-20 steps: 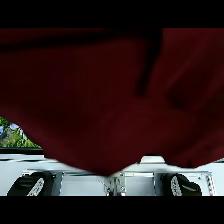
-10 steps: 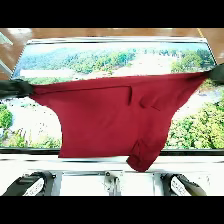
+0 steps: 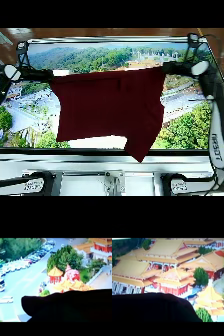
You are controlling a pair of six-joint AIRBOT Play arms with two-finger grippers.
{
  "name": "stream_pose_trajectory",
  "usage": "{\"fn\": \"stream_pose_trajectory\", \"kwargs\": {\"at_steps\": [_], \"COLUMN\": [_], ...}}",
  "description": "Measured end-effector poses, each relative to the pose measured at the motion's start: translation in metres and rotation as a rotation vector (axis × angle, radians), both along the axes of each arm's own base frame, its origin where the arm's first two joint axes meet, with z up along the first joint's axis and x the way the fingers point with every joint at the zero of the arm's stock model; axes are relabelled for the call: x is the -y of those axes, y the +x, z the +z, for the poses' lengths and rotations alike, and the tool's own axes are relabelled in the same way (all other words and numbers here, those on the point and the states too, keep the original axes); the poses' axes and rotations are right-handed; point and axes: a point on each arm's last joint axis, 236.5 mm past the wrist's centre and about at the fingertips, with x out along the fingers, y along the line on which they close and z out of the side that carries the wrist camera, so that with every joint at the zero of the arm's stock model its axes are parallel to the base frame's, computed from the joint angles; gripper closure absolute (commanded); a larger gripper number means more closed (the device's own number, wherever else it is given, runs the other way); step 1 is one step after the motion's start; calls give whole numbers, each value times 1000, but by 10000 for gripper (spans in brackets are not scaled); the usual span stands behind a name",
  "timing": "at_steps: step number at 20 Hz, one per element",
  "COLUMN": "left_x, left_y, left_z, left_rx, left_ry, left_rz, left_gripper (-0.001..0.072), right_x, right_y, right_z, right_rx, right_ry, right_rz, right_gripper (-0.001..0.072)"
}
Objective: Fold the shirts.
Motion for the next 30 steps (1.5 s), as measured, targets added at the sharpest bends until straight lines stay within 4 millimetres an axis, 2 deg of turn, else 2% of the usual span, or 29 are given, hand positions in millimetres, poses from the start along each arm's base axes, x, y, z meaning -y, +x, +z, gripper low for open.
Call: {"fn": "stream_pose_trajectory", "kwargs": {"at_steps": [2,4,6,9,13,18,19,20,21,22,23,25,26,27,30], "left_x": [5,10,13,10,-3,5,7,8,8,7,4,-2,-7,-12,-12], "left_y": [15,22,23,15,-16,-59,-64,-69,-72,-74,-73,-75,-76,-80,-108], "left_z": [-16,-37,-60,-84,-112,-152,-157,-161,-163,-163,-160,-148,-141,-134,-122], "left_rx": [7,-17,-65,-146,-311,-530,-557,-582,-599,-611,-613,-622,-623,-634,-696], "left_ry": [-32,-52,-64,-68,-24,-7,-5,-6,-7,-6,-12,-26,-35,-53,-147], "left_rz": [10,12,11,13,-21,-87,-97,-103,-104,-99,-89,-76,-67,-64,-93], "left_gripper": [676,677,676,676,676,676,667,505,294,132,94,95,95,95,95], "right_x": [-14,-28,-37,-33,-17,-11,-11,-11,-12,-13,-14,-14,-9,1,36], "right_y": [15,21,21,12,-20,-75,-81,-87,-89,-90,-93,-95,-100,-104,-136], "right_z": [-18,-40,-61,-81,-99,-144,-150,-154,-155,-153,-149,-129,-118,-108,-90], "right_rx": [26,10,-25,-96,-263,-562,-599,-630,-643,-650,-654,-633,-627,-622,-696], "right_ry": [-2,-3,-2,-18,-18,26,38,51,61,77,87,86,62,27,-63], "right_rz": [-3,9,23,42,68,73,65,55,46,43,45,52,56,52,37], "right_gripper": [656,656,656,656,656,651,617,394,59,24,24,49,230,283,241]}}
